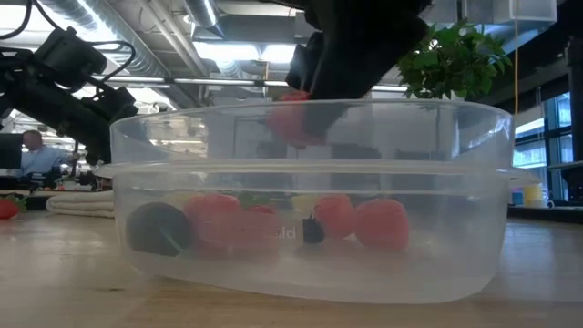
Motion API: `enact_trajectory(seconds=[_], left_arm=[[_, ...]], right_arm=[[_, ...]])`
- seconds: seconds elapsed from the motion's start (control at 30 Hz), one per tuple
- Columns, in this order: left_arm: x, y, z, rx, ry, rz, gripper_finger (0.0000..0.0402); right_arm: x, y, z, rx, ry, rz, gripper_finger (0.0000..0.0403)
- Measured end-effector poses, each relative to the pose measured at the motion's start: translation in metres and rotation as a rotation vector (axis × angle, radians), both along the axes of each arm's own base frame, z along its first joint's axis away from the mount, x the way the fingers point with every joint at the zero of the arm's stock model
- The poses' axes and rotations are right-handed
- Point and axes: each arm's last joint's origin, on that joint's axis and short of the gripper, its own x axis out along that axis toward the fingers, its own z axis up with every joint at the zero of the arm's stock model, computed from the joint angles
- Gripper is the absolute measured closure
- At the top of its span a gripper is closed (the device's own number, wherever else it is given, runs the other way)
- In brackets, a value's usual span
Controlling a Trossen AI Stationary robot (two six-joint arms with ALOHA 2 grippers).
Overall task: Pick and placing Produce into tupperware
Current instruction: Put the top strawberry into the transparent bin
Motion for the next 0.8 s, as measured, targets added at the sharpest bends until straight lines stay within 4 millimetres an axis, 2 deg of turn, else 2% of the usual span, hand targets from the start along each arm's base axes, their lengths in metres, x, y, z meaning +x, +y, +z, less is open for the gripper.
enact_trajectory(seconds=[0.27,0.8], left_arm=[[0.0,0.0,0.0,0.0,0.001,0.0,0.0151],[0.0,0.0,0.0,0.001,0.001,0.001,0.0151]], right_arm=[[0.002,0.001,-0.015,-0.015,0.036,0.001,0.028],[0.003,0.001,-0.015,-0.014,0.034,0.001,0.028]])
